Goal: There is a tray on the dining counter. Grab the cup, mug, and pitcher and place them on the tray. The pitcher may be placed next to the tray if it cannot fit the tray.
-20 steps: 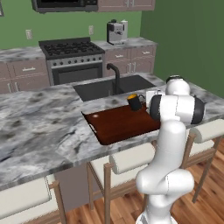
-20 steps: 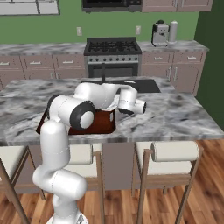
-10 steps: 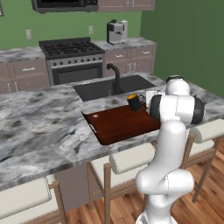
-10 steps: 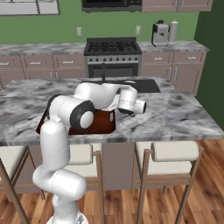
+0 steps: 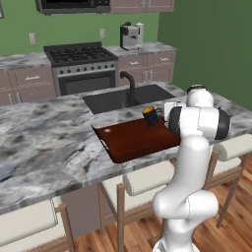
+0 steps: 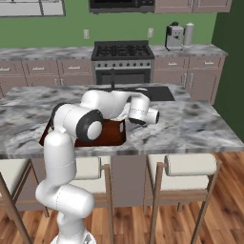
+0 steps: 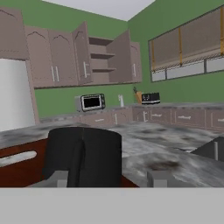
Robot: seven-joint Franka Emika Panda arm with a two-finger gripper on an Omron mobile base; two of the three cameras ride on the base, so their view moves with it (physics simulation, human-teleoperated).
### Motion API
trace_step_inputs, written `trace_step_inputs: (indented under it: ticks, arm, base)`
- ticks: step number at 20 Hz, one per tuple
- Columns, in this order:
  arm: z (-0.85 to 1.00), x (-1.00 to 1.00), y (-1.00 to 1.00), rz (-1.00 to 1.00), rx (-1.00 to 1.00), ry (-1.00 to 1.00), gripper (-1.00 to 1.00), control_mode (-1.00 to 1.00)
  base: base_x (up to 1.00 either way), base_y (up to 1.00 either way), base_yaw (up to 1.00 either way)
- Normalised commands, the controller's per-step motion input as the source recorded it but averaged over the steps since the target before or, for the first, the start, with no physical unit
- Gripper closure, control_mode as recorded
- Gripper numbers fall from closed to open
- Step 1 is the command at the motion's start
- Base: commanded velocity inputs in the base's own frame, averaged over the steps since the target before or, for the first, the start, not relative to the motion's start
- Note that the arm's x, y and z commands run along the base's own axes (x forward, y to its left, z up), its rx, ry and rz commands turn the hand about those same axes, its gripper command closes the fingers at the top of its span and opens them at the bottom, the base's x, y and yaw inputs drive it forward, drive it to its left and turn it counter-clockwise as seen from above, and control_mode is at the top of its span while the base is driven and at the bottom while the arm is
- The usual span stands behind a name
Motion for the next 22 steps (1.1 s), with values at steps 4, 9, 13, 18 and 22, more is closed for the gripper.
trace_step_inputs:
  ticks: [4,9,13,18,22]
  arm:
    - [0.0,0.0,0.0,0.0,0.0,0.0,-1.0,-1.0]
    - [0.0,0.0,0.0,0.0,0.0,0.0,-1.0,-1.0]
    - [-0.02,-0.08,-0.09,0.07,0.0,0.0,-1.0,-1.0]
    - [-0.09,-0.08,-0.07,0.2,0.0,0.0,-1.0,-1.0]
    - [-0.09,0.0,-0.23,0.25,0.0,0.0,-1.0,-1.0]
  base:
    - [0.0,0.0,0.0]
    - [0.0,0.0,0.0]
    - [0.0,0.0,0.0]
    - [0.0,0.0,0.0]
    - [0.0,0.0,0.0]
